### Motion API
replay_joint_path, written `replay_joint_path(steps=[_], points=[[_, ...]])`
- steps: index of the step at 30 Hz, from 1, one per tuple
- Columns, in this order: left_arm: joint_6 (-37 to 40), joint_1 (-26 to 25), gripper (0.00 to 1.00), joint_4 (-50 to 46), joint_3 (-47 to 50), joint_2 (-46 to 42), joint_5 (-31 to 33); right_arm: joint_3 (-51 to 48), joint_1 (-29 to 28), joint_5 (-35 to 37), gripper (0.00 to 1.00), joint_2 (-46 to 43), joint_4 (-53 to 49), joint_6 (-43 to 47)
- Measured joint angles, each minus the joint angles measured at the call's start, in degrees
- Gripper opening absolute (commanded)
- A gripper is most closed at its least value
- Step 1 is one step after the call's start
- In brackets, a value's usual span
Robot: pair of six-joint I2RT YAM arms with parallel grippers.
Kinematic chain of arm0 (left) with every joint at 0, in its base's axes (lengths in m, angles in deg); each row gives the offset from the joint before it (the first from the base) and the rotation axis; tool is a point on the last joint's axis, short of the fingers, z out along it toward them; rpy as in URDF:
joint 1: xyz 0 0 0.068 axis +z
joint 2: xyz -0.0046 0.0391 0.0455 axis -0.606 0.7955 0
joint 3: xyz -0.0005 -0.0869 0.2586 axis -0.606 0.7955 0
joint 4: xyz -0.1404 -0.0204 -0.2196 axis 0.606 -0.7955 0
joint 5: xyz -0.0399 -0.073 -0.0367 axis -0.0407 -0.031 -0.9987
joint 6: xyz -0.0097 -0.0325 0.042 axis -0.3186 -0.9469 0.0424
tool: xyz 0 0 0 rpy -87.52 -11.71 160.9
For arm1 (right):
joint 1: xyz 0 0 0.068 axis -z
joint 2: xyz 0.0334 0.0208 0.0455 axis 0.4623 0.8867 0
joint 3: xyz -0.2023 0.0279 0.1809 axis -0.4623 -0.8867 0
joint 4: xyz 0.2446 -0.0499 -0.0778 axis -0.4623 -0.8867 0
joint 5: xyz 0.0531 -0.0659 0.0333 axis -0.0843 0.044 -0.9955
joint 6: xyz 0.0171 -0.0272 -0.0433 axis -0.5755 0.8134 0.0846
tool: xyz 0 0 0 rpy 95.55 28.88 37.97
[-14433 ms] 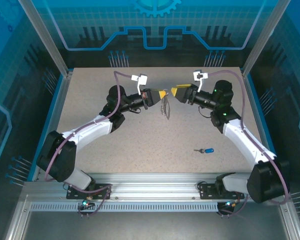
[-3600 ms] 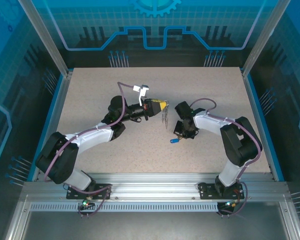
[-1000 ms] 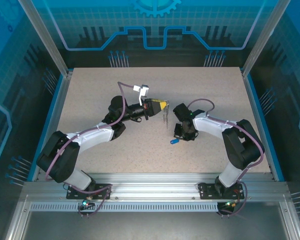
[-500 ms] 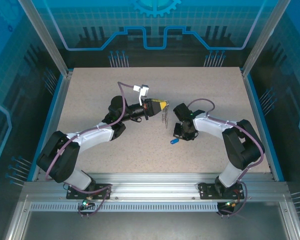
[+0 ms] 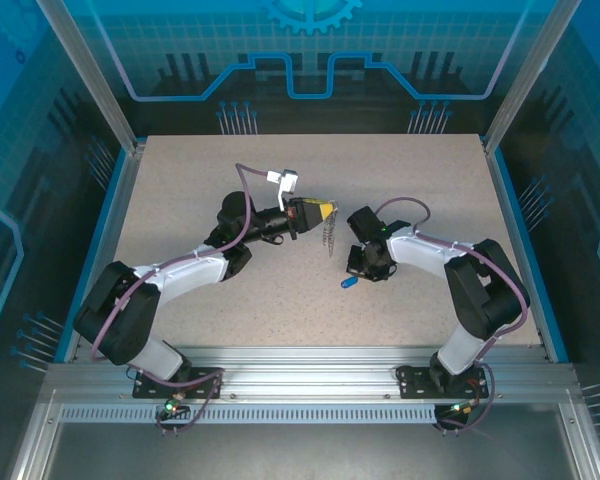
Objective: Put the keys on the keyring
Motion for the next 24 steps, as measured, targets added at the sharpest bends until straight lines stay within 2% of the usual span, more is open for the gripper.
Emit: replay_joint_path(steps=[4, 12, 18, 24], points=[[0.00, 0.00, 0.00, 0.00, 0.00, 0.00, 0.00, -0.04, 0.17, -0.20, 0.00, 0.00, 0.04, 0.22], [-0.02, 0.00, 0.00, -0.02, 0.00, 0.00, -0.28, -1.62, 0.98, -1.14, 0.00, -1.36, 1.51, 1.42], [0.33, 0.00, 0.00, -0.57, -0.02, 0.00, -1.11, -5.73, 4.26, -5.44, 0.00, -12.28, 6.56, 6.27], [3.82, 0.00, 0.00, -5.57, -0.98, -0.04, -1.73, -7.28, 10.21, -16.09, 0.00, -24.52, 16.09, 12.22]])
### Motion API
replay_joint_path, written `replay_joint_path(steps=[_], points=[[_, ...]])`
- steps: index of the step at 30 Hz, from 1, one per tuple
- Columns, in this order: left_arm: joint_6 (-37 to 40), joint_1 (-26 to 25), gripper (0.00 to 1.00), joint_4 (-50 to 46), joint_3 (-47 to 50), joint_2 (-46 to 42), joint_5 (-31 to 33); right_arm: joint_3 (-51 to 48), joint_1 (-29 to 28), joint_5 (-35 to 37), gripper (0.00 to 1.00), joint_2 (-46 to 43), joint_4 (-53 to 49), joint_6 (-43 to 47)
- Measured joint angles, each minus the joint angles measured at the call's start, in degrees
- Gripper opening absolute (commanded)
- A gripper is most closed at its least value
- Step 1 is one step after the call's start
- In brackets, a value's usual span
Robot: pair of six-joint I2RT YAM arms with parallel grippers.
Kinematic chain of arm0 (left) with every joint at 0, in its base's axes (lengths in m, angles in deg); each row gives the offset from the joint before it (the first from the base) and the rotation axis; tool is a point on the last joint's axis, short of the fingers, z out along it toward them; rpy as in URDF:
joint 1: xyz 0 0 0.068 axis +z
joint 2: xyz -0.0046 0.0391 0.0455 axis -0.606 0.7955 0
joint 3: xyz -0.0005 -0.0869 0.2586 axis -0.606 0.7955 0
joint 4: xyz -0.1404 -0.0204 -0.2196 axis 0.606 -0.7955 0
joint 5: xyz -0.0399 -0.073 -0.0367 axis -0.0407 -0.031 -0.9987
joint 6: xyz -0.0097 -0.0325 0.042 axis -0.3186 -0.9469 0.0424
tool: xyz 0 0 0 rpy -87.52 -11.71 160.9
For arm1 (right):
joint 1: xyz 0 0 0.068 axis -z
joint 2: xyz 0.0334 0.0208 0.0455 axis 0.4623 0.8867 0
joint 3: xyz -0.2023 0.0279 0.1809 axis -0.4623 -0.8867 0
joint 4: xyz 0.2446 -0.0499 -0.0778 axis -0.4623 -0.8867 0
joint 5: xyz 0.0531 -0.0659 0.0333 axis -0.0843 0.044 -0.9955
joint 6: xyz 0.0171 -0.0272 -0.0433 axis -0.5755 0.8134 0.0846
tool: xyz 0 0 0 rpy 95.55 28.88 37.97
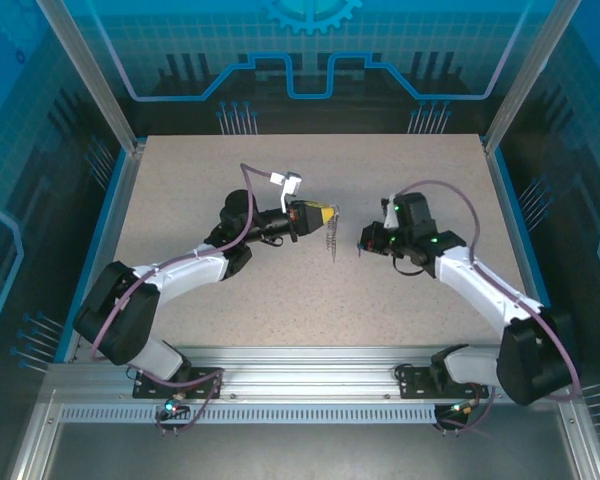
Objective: Put the keys on the keyring
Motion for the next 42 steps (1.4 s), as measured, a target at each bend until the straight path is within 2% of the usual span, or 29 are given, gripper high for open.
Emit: replay_joint_path(steps=[6, 11, 17, 26, 42], points=[[6.82, 0.00, 0.00, -9.16, -2.71, -2.12, -0.44, -0.83, 5.40, -12.87, 0.00, -4.63, 9.27, 3.93], [11.65, 0.00, 0.00, -13.03, -3.67, -4.52, -0.46, -2.54, 9.03, -22.12, 0.00, -8.55, 15.80, 5.01], [14.12, 0.00, 0.00, -14.60, -3.76, -4.76, -0.87, -5.11, 11.15, -28.15, 0.00, -12.63, 20.37, 4.92], [16.65, 0.00, 0.00, -17.77, -6.08, -4.76, -1.29, -6.23, 10.69, -29.79, 0.00, -15.10, 23.80, 3.63], [22.29, -0.52, 0.00, -24.44, -9.03, -4.76, -1.73, -1.64, 3.23, -26.80, 0.00, -14.29, 22.67, 5.84]])
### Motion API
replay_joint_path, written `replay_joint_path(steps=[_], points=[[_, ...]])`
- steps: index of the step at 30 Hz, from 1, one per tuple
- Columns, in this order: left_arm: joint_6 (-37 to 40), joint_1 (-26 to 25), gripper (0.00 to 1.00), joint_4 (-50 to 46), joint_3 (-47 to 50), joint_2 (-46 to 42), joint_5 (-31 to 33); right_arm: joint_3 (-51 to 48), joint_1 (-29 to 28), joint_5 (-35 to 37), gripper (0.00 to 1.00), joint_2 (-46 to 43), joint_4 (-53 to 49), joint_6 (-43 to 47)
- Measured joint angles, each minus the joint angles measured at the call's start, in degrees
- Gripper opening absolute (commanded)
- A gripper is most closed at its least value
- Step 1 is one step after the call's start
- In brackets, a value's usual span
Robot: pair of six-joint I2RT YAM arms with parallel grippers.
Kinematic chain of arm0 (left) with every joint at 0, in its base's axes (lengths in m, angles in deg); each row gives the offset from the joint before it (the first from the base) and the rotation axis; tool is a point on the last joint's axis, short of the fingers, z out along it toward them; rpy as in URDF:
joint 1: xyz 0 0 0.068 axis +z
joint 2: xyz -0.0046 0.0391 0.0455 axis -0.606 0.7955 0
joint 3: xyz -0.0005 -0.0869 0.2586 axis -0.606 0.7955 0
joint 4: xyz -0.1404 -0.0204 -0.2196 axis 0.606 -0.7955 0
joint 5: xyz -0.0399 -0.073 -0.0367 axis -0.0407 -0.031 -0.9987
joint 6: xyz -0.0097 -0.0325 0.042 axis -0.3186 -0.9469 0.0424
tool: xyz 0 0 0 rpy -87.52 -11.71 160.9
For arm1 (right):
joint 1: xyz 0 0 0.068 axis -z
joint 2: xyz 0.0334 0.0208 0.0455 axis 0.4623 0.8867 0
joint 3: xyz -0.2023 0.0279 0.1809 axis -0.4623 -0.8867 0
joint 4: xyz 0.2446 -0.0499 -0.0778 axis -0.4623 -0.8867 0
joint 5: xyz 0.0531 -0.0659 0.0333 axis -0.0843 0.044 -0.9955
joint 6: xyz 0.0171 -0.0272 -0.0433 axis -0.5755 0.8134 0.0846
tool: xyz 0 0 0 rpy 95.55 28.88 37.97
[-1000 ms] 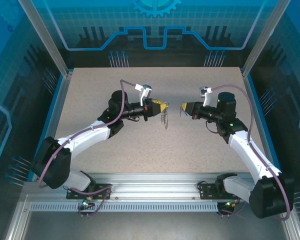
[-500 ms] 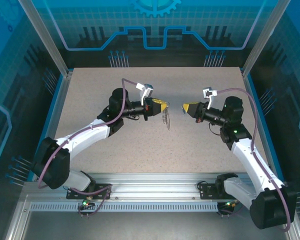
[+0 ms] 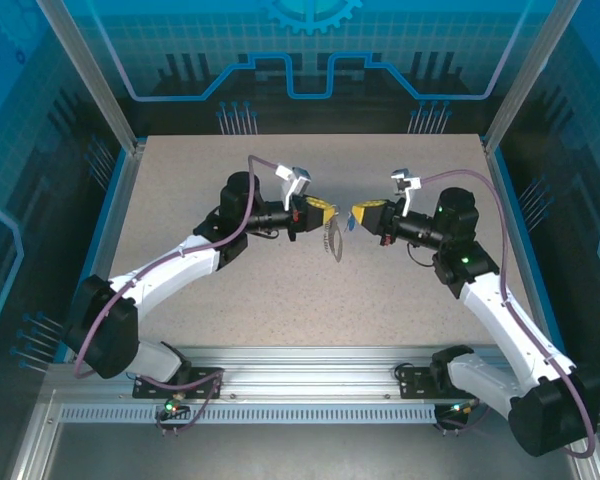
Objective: Put the keys on the keyring
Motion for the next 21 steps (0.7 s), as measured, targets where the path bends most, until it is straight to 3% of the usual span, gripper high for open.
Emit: replay_joint_path(steps=[21], points=[[5.92, -1.88, 0.00, -5.88, -2.10, -0.02, 0.98, 1.36, -3.08, 1.92, 0.00, 3.78, -0.02, 0.20]])
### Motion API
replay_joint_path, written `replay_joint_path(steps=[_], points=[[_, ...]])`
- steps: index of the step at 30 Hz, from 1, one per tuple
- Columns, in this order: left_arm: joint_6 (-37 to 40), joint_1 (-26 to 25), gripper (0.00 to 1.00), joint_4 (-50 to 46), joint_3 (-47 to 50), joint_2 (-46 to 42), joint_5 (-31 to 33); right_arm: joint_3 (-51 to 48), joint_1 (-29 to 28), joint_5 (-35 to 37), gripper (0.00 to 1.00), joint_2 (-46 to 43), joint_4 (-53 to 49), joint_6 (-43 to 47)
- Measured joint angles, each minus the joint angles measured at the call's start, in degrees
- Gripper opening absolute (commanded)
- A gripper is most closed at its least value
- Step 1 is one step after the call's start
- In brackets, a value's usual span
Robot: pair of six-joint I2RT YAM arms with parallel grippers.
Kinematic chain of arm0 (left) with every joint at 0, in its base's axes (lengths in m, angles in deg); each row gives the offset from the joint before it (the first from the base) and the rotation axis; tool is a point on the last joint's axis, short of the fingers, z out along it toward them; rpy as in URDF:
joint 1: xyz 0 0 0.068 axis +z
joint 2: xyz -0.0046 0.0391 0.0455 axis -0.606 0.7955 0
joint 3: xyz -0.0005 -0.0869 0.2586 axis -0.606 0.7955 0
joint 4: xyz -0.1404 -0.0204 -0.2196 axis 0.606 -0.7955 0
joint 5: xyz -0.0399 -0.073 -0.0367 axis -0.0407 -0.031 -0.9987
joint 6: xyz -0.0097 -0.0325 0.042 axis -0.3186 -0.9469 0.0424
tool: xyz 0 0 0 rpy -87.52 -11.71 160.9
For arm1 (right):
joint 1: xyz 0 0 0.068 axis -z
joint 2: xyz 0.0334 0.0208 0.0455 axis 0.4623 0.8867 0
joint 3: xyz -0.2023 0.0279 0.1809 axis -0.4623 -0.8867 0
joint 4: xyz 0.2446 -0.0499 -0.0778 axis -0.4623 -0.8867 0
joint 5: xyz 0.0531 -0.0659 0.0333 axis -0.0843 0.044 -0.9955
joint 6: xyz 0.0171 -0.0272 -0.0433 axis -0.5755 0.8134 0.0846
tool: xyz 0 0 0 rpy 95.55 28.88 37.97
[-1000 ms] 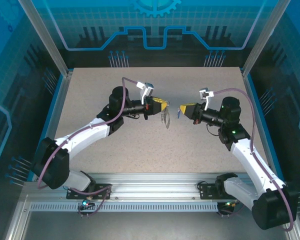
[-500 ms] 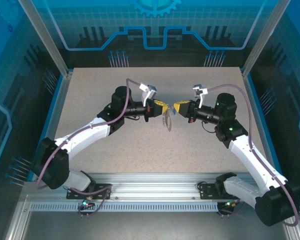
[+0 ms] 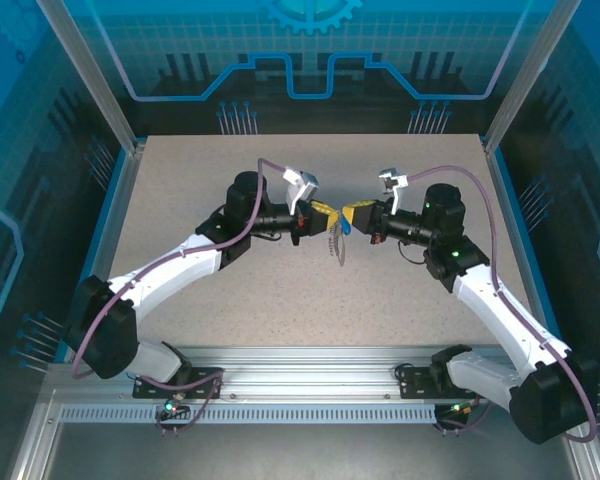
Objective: Put the keys on the keyring
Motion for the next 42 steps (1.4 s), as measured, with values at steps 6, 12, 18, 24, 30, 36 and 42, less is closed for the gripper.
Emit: replay_joint_path(steps=[6, 12, 18, 24, 30, 36, 42], points=[[0.87, -0.31, 0.00, -0.70, -0.15, 0.00, 0.17, 0.46, -0.02, 0.22, 0.00, 0.52, 0.04, 0.02], [1.07, -0.31, 0.00, -1.29, -0.13, 0.00, 1.07, 0.52, -0.02, 0.22, 0.00, 1.20, 0.04, 0.07], [1.16, -0.31, 0.00, -1.62, -0.13, -0.02, 1.88, 0.52, 0.00, 0.50, 0.00, 1.42, -0.33, 0.66], [1.29, -0.31, 0.00, -1.60, -0.13, -0.15, 2.86, 0.26, 0.22, 0.68, 0.00, 1.53, -0.68, 0.70], [1.29, -0.31, 0.00, -1.53, -0.13, -0.66, 3.87, -0.33, 1.36, 0.55, 0.00, 1.53, -1.57, 0.68], [1.29, -0.31, 0.00, -1.05, -0.13, -0.72, 4.04, -0.55, 1.57, -0.26, 0.00, 1.51, -1.60, 0.66], [1.03, -0.37, 0.00, -0.17, -0.09, -0.72, 4.09, -0.79, 1.73, -1.62, 0.00, 1.51, -1.44, 0.46]])
